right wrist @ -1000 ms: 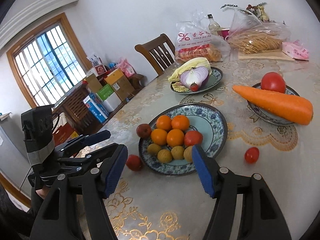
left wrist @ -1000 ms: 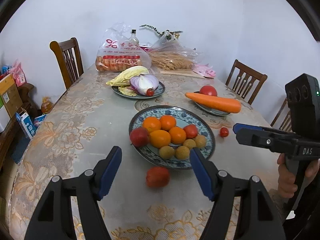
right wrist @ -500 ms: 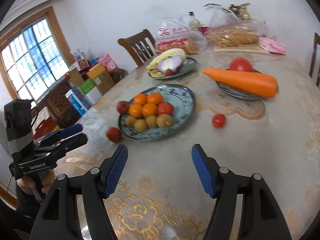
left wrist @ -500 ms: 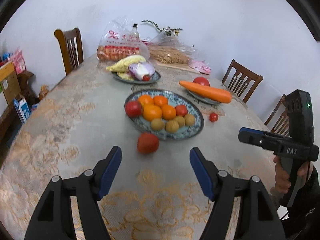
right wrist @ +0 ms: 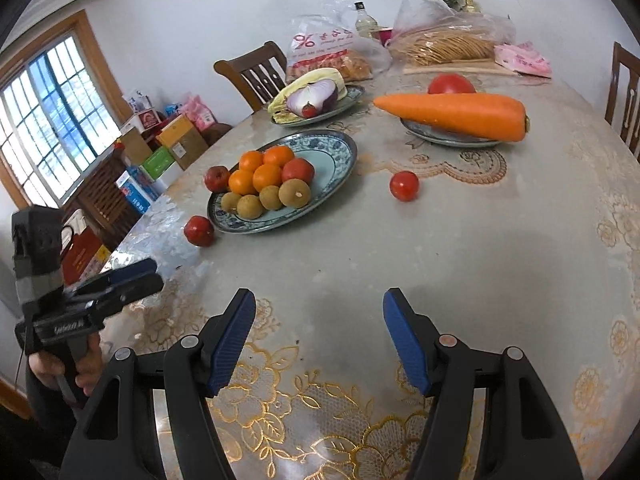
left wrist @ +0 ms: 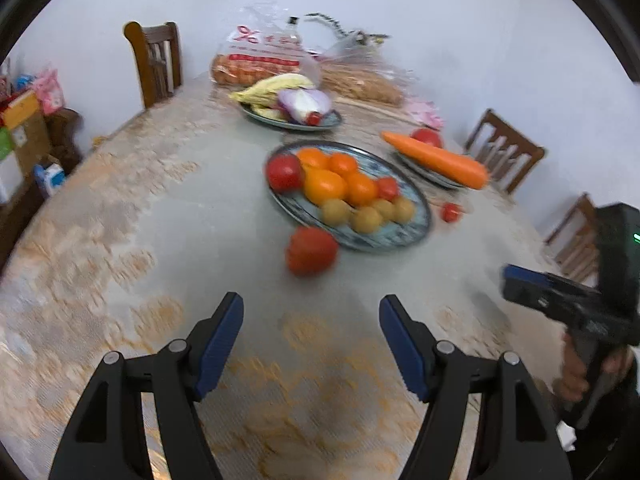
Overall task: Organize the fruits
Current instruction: 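Grasp a red apple with the left tool while the right tool grasps a cherry tomato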
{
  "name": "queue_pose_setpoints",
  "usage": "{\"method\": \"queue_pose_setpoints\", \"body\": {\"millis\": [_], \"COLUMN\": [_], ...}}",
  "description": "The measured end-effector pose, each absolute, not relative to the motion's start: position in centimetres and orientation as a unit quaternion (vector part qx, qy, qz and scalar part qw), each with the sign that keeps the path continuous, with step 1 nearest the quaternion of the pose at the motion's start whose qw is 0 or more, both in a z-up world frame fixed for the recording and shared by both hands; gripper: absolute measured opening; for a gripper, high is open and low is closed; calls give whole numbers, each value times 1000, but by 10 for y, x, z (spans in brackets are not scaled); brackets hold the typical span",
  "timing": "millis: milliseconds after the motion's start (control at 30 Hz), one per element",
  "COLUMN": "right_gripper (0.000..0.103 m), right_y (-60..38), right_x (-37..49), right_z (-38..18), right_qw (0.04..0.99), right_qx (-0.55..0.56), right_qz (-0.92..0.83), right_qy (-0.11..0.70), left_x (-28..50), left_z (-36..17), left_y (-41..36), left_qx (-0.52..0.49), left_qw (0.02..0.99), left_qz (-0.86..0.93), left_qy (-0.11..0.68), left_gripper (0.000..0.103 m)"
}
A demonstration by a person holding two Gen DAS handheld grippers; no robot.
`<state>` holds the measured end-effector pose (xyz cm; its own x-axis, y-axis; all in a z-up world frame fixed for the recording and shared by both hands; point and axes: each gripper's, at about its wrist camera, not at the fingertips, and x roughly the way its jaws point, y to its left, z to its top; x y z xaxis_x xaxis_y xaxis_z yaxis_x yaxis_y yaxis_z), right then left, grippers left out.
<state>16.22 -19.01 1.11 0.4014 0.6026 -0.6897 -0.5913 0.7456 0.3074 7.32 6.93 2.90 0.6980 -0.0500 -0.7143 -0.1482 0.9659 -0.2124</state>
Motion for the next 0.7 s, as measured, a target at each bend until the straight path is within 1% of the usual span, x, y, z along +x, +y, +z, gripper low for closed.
{"method": "queue_pose_setpoints", "body": {"millis": [67, 233, 300, 333, 367, 400, 433, 467, 600, 700], "right_gripper": [68, 68, 68, 68, 68, 68, 68, 68, 68, 63], "right_y": [-188, -185, -186, -186, -186, -186, -187, -187, -180, -175], "right_x": [166, 186, 197, 203, 209, 215, 223, 227, 244, 254], "right_z": [13, 15, 13, 11, 10, 8, 5, 5, 8, 7], "right_qw": [836, 838, 838, 839, 840, 840, 837, 836, 842, 848], "right_qx": [-3, -15, -16, -18, -19, -18, -13, -10, -23, -29], "right_qz": [360, 360, 357, 354, 349, 345, 344, 346, 350, 348], "right_qy": [414, 411, 413, 414, 416, 420, 425, 426, 409, 399], "left_x": [87, 115, 119, 120, 122, 122, 122, 121, 116, 113], "left_z": [29, 18, 16, 15, 14, 14, 13, 13, 12, 9], "left_y": [73, 78, 73, 70, 68, 67, 66, 67, 77, 90], "left_qx": [-119, -126, -113, -107, -104, -103, -104, -107, -160, -215], "left_qw": [910, 893, 896, 896, 897, 898, 898, 899, 895, 886], "left_qz": [29, 10, 7, 3, 0, -1, -5, -8, -40, -63], "left_qy": [396, 432, 428, 431, 429, 427, 427, 425, 416, 405], "left_gripper": [73, 69, 67, 64, 58, 48, 44, 36, 36, 36]}}
